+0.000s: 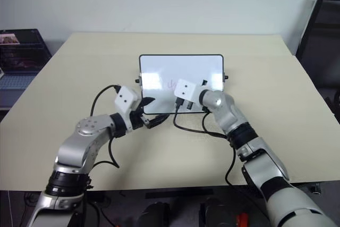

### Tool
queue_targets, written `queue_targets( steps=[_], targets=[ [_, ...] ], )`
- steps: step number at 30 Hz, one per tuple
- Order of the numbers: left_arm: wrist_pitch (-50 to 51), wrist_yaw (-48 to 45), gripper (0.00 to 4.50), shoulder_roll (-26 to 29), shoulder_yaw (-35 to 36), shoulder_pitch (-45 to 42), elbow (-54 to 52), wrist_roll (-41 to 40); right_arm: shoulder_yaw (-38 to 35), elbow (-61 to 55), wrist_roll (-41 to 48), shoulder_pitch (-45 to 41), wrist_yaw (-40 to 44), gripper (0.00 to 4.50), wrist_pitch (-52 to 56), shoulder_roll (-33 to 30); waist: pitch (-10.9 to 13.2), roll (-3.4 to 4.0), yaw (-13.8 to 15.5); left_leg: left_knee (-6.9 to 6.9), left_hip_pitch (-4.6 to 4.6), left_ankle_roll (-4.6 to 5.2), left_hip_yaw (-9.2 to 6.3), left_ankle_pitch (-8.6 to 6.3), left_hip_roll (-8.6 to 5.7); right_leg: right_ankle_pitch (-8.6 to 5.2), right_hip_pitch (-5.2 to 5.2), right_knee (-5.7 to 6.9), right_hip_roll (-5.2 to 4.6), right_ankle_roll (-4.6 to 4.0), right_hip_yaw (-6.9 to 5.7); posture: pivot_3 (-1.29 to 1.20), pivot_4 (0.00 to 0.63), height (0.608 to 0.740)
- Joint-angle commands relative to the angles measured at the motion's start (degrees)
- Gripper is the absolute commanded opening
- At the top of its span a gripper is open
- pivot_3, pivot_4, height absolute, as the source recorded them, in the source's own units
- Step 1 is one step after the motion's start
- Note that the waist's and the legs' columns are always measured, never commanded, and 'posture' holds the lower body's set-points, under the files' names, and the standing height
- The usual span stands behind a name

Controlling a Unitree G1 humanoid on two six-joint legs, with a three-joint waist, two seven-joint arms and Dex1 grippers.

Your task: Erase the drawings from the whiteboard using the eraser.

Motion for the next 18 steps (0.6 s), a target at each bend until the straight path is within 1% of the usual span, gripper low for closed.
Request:
queue_targets(
  steps=[1,4,8,11,15,18],
  targets=[
    [-0.97,-0.13,4.5,0.06,0.37,-0.27,-1.33,-0.32,-0.16,-2.01,0.24,0.09,2.06,1.09,1.27,-0.03,0.0,0.0,0.03,-0.01,0.0,0.0,0.0,0.0,-0.01,0.0,0.0,-0.01,0.0,0.0,0.0,0.0,0.15,0.74],
    [-0.85,-0.02,4.5,0.09,0.45,-0.12,-1.58,-0.36,-0.22,-2.07,-0.17,0.6,2.23,1.09,1.46,-0.53,0.0,0.0,0.03,-0.01,0.0,0.0,0.02,0.0,-0.01,0.0,0.0,-0.02,-0.01,0.0,0.0,0.0,0.15,0.74],
    [-0.51,0.18,4.5,0.09,0.47,0.06,-1.99,-0.42,-1.71,-2.01,-0.2,0.58,1.33,1.09,1.41,-2.34,0.0,0.0,0.04,-0.01,0.0,0.0,-0.01,0.0,-0.01,0.0,0.0,-0.02,0.0,0.0,0.0,0.0,0.15,0.74],
    [-0.36,0.25,4.5,0.13,0.53,0.12,-2.06,-0.47,-2.8,-3.43,0.85,1.6,2.31,1.09,2.4,-4.01,0.0,0.0,0.27,-0.01,0.0,0.0,-0.01,0.0,-0.02,0.0,0.01,-0.02,-0.01,0.0,0.0,0.0,0.15,0.74],
    [-0.38,0.12,4.5,0.53,0.96,0.69,-2.04,-0.56,-5.51,-8.7,4.25,5.4,4.63,1.09,6.02,-5.63,0.0,0.0,0.6,0.0,-0.01,0.0,-0.03,0.0,-0.04,-0.01,0.05,-0.06,-0.01,0.01,0.0,0.0,0.15,0.74],
    [-0.42,-0.01,4.5,0.91,1.38,1.27,-1.88,-0.64,-9.32,-14.83,8.11,7.99,5.18,1.09,9.55,-5.64,0.0,-0.01,0.48,-0.02,-0.02,0.0,-0.02,0.0,-0.02,-0.01,0.04,-0.09,-0.01,0.01,0.01,0.0,0.15,0.74]
  ],
)
